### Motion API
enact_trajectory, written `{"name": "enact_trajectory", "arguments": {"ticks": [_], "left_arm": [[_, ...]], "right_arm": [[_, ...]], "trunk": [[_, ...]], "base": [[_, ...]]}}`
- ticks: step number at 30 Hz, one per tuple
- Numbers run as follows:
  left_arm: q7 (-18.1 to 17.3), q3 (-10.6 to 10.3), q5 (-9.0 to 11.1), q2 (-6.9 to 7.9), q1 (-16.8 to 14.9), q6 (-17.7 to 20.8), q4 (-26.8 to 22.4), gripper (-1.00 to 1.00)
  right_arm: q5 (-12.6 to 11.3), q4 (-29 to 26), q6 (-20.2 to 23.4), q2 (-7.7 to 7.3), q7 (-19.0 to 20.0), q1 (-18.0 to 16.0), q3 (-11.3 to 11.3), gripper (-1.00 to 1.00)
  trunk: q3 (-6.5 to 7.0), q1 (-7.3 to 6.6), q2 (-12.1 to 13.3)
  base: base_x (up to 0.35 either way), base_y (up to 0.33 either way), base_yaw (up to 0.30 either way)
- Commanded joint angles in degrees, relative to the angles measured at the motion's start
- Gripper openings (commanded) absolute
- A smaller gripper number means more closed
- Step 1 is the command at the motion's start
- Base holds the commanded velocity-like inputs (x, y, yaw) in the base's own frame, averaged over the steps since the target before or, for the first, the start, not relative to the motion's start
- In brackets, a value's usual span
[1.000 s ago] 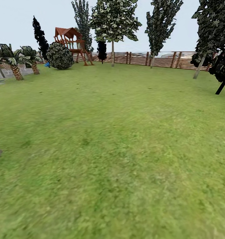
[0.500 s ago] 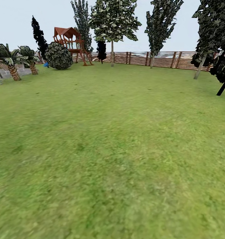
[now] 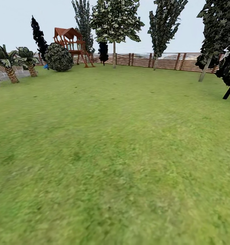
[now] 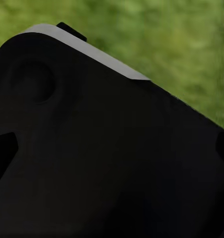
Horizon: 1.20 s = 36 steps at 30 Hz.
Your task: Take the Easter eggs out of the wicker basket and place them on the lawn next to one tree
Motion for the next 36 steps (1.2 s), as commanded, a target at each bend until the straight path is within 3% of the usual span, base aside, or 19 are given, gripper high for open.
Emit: {"name": "enact_trajectory", "arguments": {"ticks": [1, 15, 36], "left_arm": [[-0.03, -0.18, 0.35, 0.00, -0.02, -0.20, 0.01, 1.00], [-0.01, -0.19, 0.35, 0.00, -0.02, -0.20, 0.01, 1.00], [-0.01, -0.20, 0.35, 0.00, -0.02, -0.20, 0.01, 1.00]], "right_arm": [[0.60, -0.14, 0.32, 0.00, 0.16, 0.00, -0.05, 1.00], [0.55, -0.14, 0.32, 0.00, -0.01, 0.00, -0.14, 1.00], [0.57, 1.07, -1.97, 0.00, 0.01, 0.00, -0.05, 1.00]], "trunk": [[-0.05, 0.03, -0.02], [-0.13, 0.03, -0.02], [-0.70, 0.03, -0.02]], "base": [[0.331, -0.109, 0.000], [0.333, -0.099, 0.018], [0.333, -0.111, 0.210]]}}
